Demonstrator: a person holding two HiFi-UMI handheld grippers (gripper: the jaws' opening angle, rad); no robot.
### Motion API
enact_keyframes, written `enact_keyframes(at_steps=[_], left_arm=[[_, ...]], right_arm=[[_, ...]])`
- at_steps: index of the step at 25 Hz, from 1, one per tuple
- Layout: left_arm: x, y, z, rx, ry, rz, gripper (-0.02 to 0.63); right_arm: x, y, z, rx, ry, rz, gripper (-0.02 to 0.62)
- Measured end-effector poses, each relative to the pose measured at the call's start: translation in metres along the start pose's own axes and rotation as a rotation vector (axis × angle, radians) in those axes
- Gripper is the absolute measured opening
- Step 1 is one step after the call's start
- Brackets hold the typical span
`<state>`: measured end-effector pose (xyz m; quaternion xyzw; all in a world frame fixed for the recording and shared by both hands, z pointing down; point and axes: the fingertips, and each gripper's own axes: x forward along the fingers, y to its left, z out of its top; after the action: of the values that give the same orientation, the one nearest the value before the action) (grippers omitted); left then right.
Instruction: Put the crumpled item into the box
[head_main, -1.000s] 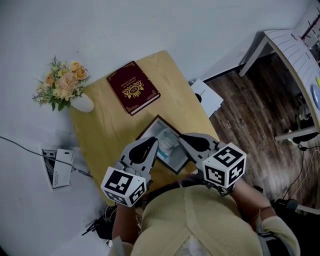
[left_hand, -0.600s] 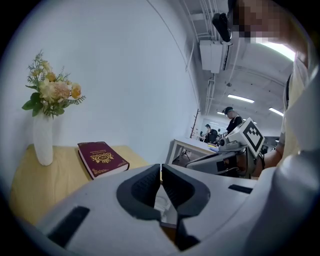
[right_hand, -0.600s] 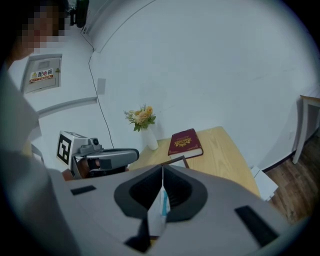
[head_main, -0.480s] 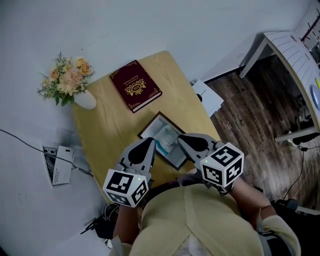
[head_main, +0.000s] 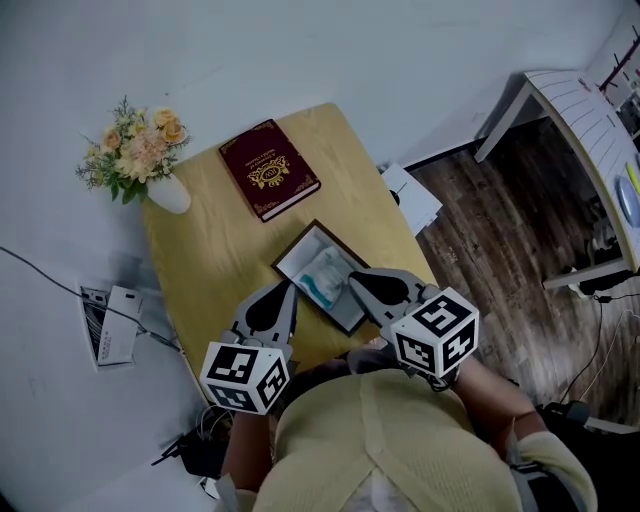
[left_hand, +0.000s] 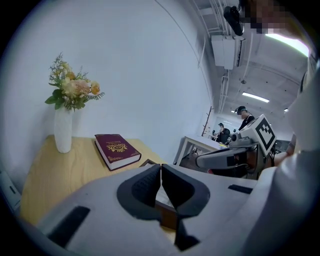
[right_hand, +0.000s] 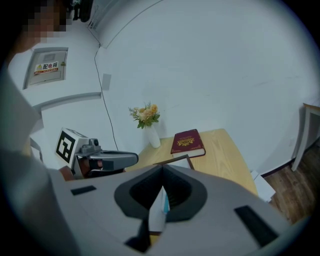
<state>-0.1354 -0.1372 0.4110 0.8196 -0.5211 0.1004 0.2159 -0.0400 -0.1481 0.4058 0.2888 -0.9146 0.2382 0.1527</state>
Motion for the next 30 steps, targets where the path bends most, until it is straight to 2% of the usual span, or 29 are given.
enact_keyframes(at_steps=[12,30], left_arm=[[-0.005,0.009,-0.005,-0.027,0.003,0.043,0.029],[-0.005,0.007,-0.011,-0.017,0.018,0.039,0.029]], right_arm=[[0.001,0.001,-0.003,-0.003,0.020,0.006,0.028],[0.002,0.000,-0.002,-0.024,0.032,0.000,0.028]])
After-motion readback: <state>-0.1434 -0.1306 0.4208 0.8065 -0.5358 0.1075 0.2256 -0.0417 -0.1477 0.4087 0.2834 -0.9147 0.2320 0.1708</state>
